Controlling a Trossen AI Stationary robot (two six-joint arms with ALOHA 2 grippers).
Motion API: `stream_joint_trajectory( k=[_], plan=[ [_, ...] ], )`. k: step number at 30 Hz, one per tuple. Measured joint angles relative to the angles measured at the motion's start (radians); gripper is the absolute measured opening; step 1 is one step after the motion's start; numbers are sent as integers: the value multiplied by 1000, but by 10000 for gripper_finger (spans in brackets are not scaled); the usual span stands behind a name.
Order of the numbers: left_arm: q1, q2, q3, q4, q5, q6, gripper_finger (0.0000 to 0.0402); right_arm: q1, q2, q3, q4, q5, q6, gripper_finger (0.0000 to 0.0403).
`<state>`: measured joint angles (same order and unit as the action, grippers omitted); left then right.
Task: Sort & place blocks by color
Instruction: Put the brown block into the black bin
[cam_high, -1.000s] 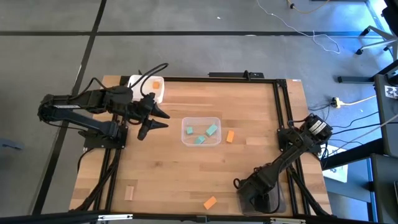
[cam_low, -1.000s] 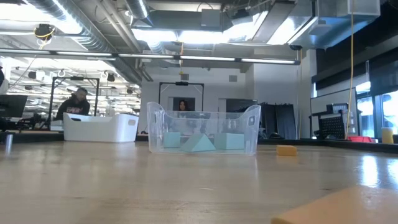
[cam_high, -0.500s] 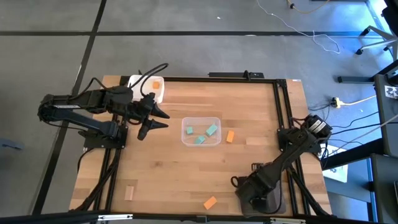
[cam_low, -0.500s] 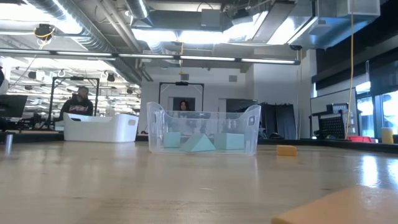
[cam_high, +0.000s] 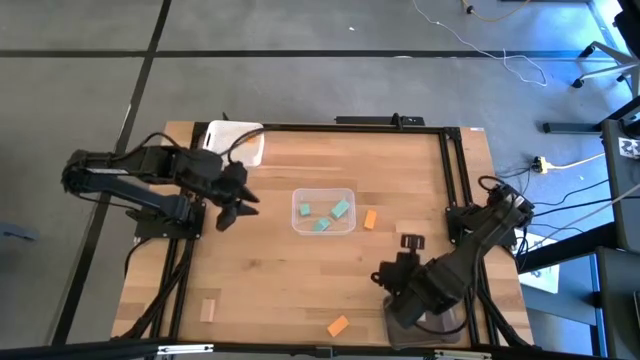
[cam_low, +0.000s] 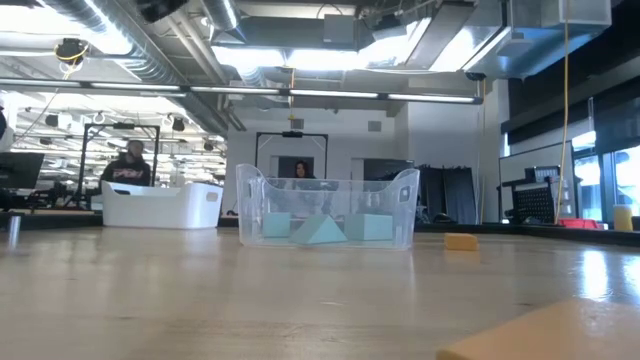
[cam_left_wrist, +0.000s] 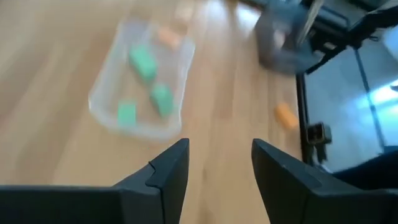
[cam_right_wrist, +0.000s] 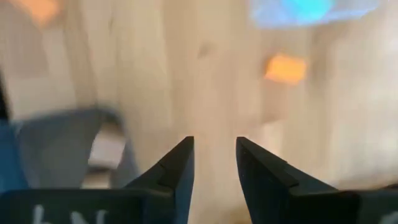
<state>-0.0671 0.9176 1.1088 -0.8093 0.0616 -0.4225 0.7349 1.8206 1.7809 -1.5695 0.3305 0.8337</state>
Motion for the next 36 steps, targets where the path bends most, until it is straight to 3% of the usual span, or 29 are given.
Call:
stream_joint_trajectory(
  k=[7,11,14,19,28,33,36],
  plan=[
    [-139,28,0,-206,9,-431,165,-12,-2,154,-1,304,-70,119],
    [-261,64,0,-278,50,-770,165,-23,-1,221,-1,436,-168,119],
    [-367,105,0,-278,19,-1005,165,-38,-1,264,-2,515,-224,119],
    [-551,213,0,-288,-33,-1263,165,-71,-1,338,-2,555,-316,119],
    [-812,425,0,-306,-16,-1717,165,-107,-1,437,-1,552,-405,120],
    [-920,530,0,-280,-17,-1907,165,-117,-1,460,-2,552,-445,120],
    [-956,592,0,-231,-18,-1917,165,-118,-1,460,-2,552,-453,120]
  ],
)
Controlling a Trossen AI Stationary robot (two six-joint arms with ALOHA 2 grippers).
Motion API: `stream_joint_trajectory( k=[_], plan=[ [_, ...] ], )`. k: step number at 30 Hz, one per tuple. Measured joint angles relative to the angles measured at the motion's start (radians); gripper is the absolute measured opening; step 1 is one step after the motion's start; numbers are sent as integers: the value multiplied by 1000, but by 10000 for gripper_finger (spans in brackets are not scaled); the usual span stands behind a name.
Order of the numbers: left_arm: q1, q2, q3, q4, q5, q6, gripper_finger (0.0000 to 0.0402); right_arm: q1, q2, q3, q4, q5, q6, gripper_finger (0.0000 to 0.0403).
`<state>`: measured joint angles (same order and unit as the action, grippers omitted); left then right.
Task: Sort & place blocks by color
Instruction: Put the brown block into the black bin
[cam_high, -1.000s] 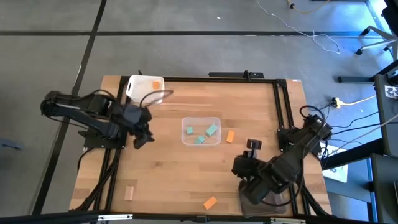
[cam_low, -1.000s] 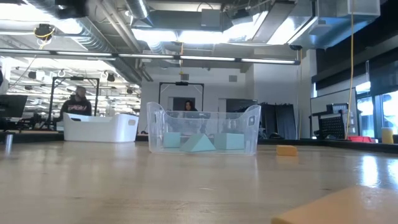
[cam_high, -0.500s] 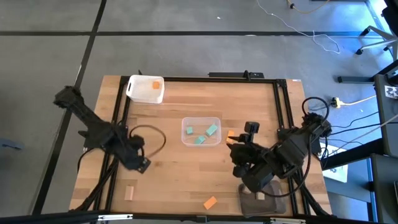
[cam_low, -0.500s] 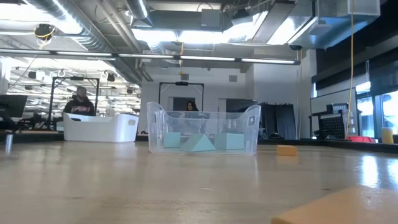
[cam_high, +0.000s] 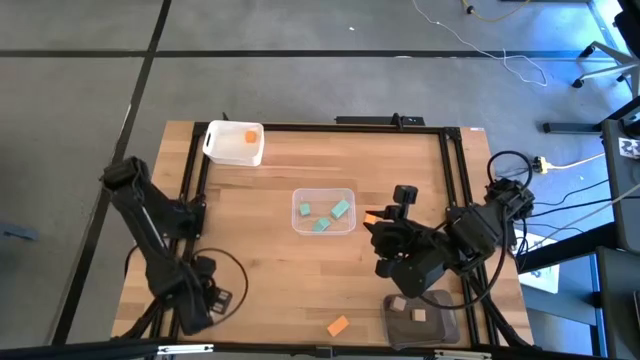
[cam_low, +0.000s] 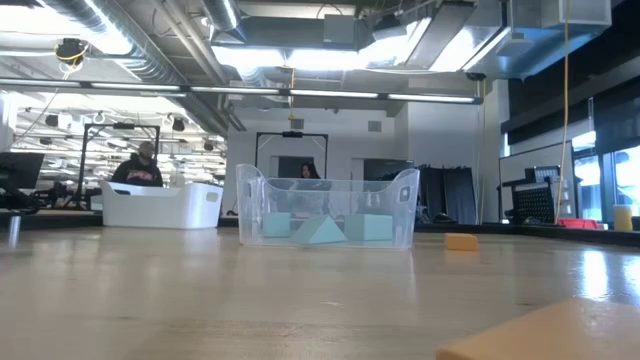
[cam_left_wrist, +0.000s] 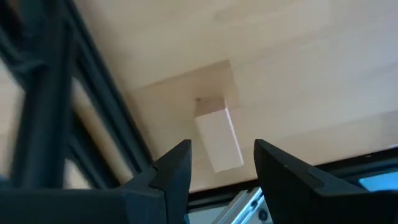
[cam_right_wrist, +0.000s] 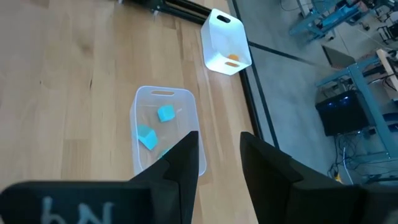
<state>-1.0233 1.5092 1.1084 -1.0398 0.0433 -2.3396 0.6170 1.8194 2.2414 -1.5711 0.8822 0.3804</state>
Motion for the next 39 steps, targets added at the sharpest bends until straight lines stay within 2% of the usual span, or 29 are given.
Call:
stream_joint_trajectory(
  k=[4,11,15,26,39],
  plan=[
    [-23,86,0,66,13,-1,165,-5,0,0,0,0,3,120],
    [-37,180,1,141,142,-17,165,-11,0,0,0,25,0,120],
    [-39,190,0,178,109,-19,165,-24,0,0,0,33,2,120],
    [-31,193,1,136,100,-14,165,-73,0,0,0,32,-18,120],
    [-13,260,1,159,105,-15,165,-79,0,0,0,32,-22,120]
  ],
)
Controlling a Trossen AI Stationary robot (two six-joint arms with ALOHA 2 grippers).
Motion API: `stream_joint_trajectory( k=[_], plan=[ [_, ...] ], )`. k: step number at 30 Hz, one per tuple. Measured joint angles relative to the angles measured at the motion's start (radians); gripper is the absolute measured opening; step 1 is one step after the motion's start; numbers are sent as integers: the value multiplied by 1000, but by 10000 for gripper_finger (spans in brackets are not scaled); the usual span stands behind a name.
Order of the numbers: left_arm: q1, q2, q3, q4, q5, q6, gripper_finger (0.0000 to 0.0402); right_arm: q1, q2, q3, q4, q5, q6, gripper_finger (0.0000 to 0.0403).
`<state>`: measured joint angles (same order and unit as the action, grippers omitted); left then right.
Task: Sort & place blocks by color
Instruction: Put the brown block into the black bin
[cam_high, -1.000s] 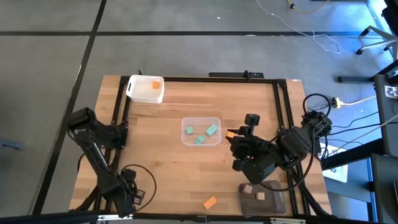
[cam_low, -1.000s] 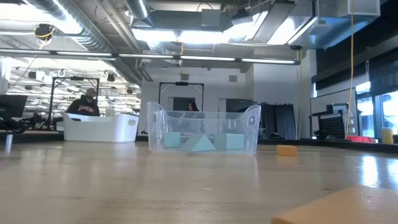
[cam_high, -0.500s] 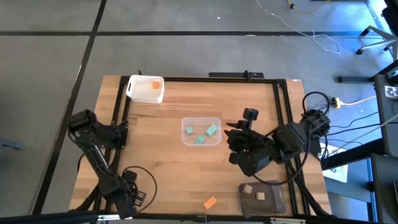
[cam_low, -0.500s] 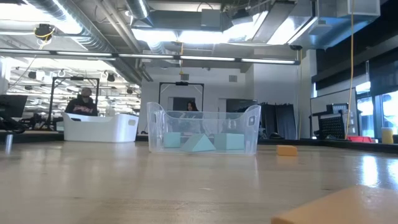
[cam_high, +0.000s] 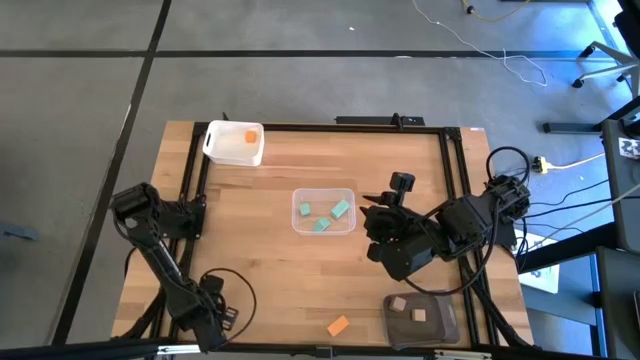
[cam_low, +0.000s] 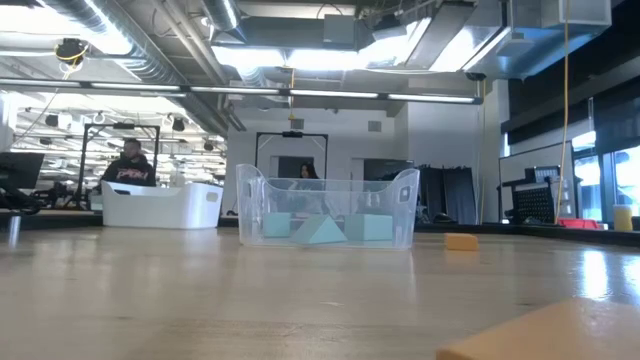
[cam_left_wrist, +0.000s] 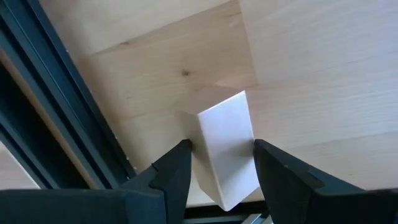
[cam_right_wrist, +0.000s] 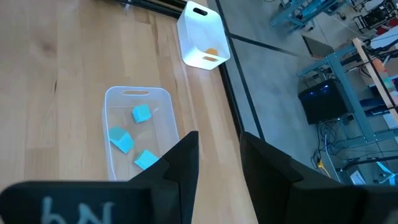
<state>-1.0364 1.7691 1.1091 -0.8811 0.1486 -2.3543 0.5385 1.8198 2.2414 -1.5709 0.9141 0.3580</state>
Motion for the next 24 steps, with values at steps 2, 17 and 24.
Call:
stream_joint_trajectory(
  k=[2,17,24],
  plan=[
    [1,3,0,4,0,0,165,0,0,0,0,0,0,120],
    [2,20,3,6,2,0,165,0,0,0,0,0,0,120],
    [7,35,3,1,-13,1,165,0,0,0,1,-1,0,120]
  ],
)
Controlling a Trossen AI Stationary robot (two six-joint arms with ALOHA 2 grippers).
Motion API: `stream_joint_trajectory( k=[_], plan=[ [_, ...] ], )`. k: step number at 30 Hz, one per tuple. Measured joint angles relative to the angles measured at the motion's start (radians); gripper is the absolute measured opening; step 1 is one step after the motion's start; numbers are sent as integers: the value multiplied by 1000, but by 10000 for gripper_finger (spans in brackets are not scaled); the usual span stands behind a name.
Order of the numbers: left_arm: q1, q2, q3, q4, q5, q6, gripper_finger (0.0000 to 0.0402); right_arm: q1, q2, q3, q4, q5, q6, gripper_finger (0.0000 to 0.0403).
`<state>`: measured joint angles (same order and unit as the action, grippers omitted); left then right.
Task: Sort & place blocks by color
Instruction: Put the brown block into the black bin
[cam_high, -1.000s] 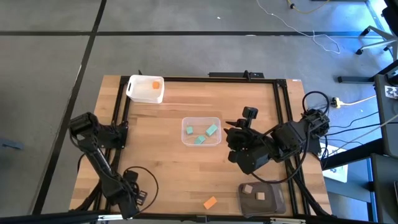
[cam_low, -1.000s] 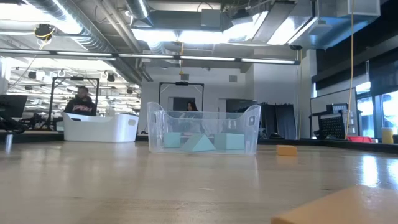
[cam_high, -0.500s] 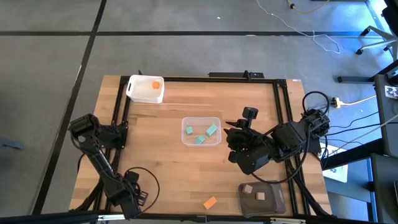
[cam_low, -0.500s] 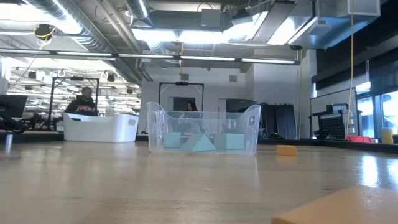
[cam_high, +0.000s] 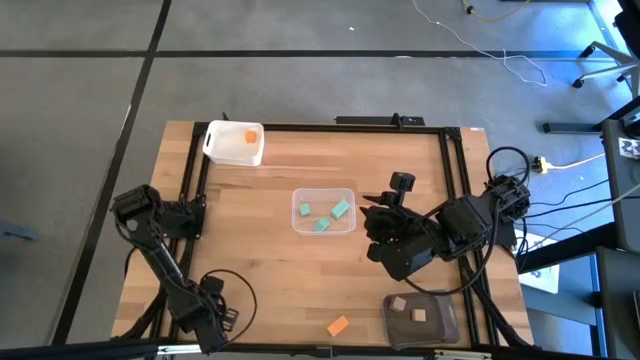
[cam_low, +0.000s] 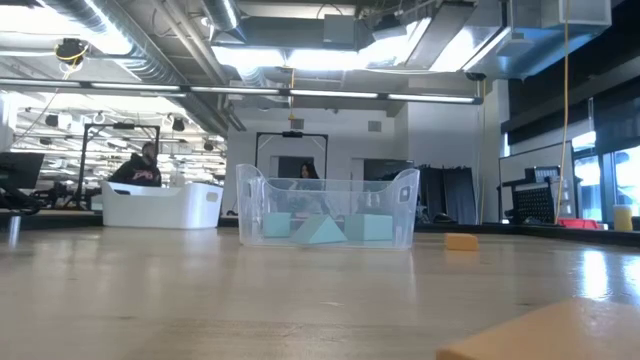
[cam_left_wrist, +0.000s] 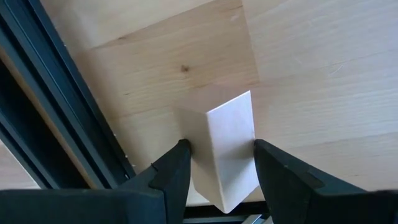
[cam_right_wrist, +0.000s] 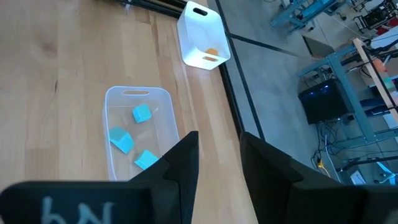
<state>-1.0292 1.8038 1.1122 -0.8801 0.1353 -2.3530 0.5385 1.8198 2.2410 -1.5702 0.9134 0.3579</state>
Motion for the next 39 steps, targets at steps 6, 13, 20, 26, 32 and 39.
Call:
stream_joint_trajectory(
  k=[6,13,20,26,32,39],
  plan=[
    [5,4,0,-2,-9,3,165,0,0,0,2,0,0,120],
    [5,8,-1,-9,-15,8,165,0,0,0,3,0,1,120],
    [5,8,-1,-29,-40,9,165,0,0,0,3,0,1,120],
    [6,20,1,-29,-44,9,165,0,0,0,3,0,1,120],
    [6,21,1,-30,-44,9,165,0,0,0,3,0,1,120],
    [1,24,1,-31,-64,13,165,0,0,0,3,0,1,120]
  ],
)
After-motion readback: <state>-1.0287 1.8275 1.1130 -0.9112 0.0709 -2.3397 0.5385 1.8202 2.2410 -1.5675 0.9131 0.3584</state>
